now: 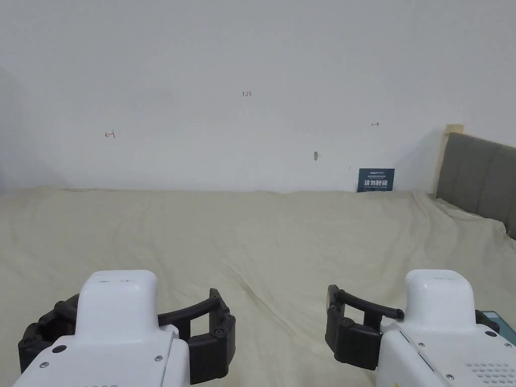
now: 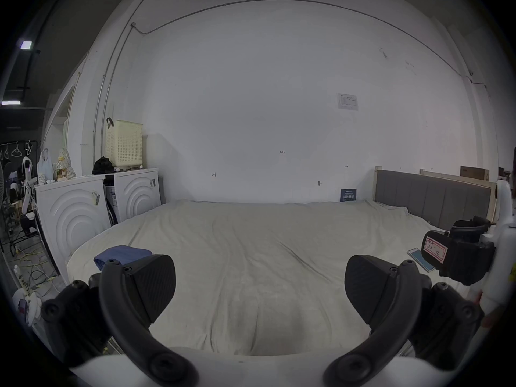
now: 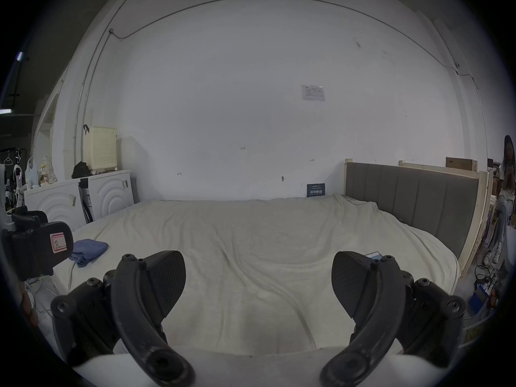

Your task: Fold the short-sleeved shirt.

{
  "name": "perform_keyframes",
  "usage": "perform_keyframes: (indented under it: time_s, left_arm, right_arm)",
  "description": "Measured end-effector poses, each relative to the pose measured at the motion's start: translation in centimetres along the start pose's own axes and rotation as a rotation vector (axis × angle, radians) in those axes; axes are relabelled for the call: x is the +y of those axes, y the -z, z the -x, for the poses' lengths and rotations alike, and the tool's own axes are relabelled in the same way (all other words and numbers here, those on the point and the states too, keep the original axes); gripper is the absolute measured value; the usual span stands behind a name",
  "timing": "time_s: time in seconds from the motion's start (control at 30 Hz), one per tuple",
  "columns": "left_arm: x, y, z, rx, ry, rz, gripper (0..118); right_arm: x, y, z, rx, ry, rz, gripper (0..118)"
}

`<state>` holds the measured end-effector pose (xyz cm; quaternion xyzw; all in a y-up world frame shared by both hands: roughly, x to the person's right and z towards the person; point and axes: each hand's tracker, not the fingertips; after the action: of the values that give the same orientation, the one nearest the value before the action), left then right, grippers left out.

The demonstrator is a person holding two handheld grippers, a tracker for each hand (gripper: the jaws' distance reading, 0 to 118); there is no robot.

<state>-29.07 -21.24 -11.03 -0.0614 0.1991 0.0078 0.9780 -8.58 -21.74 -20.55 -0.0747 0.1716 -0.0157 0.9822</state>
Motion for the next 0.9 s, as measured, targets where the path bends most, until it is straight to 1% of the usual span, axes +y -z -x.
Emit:
perform_keyframes:
  time_s: [0.27,0.43,0.57,0.7,0.9]
  left_arm:
    - [-0.09,0.09,0.20,0.008,0.000,0.004,118]
    - [-0.22,0.12,0.05,0.006,0.009,0.006,118]
    - [-0.26,0.18,-0.07,0.010,0.017,0.005,118]
    - [-0.30,0.30,0.08,0.011,0.008,0.009,118]
    - [-0.46,0.47,0.14,0.014,0.014,0.012,118]
  right_arm:
    - [0.03,-0.07,0.01,-0.005,-0.001,-0.001,107]
    - [0.08,-0.09,-0.09,0.011,0.012,0.004,108]
    - [0.00,0.05,-0.04,0.004,-0.004,0.006,108]
    - [0.05,0.05,-0.27,0.017,0.013,0.010,108]
    - [-0.08,0.20,-0.33,0.004,0.003,0.009,107]
